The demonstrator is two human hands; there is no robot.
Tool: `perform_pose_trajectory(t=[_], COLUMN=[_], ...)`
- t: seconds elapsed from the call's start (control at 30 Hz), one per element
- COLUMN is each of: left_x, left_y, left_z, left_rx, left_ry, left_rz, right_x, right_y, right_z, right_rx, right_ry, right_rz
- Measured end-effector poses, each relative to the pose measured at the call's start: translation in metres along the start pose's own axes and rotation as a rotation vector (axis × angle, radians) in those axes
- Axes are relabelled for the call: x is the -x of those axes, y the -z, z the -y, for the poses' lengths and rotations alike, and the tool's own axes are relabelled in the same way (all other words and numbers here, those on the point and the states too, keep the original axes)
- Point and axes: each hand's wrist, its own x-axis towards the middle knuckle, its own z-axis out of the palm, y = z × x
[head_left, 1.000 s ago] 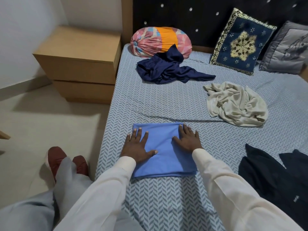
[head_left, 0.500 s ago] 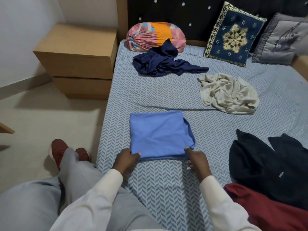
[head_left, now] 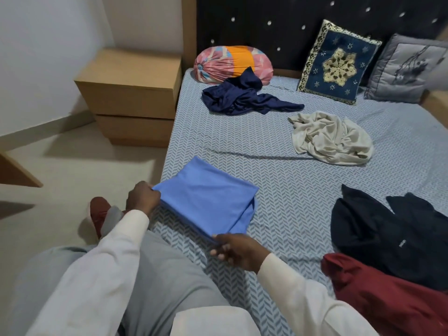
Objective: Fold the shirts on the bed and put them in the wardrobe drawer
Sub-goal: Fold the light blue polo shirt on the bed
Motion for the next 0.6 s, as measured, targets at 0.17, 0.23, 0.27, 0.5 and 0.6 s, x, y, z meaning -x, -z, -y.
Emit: perform_pose_trajectory(t=[0.17, 0.23, 0.27, 0.5, 0.6], left_x=[0.05, 0.08, 0.095, 0.137, 0.141], left_y=[-0.031, -0.054, -0.064, -0.107, -0.114], left_z=[-0.008, -0.019, -0.025, -0.027, -0.029], left_rx=[-0.145, -0.119, -0.154, -0.693, -0.783], left_ry=[-0.301, -0.48, -0.543, -0.638, -0.649], left_rz=[0.042, 0.308, 0.383, 0.315, 0.22], right_x=[-0.001, -0.011, -0.02, -0.059, -0.068], right_y=[0.029, 0.054, 0.067, 0.139, 0.147], right_z=[0.039, 0.062, 0.071, 0.1, 0.1], right_rx=[0.6, 0.761, 0.879, 1.447, 1.473], right_ry=[0.349, 0.596, 0.686, 0.551, 0.615], right_rz=[-0.166, -0.342, -0.391, -0.382, -0.395])
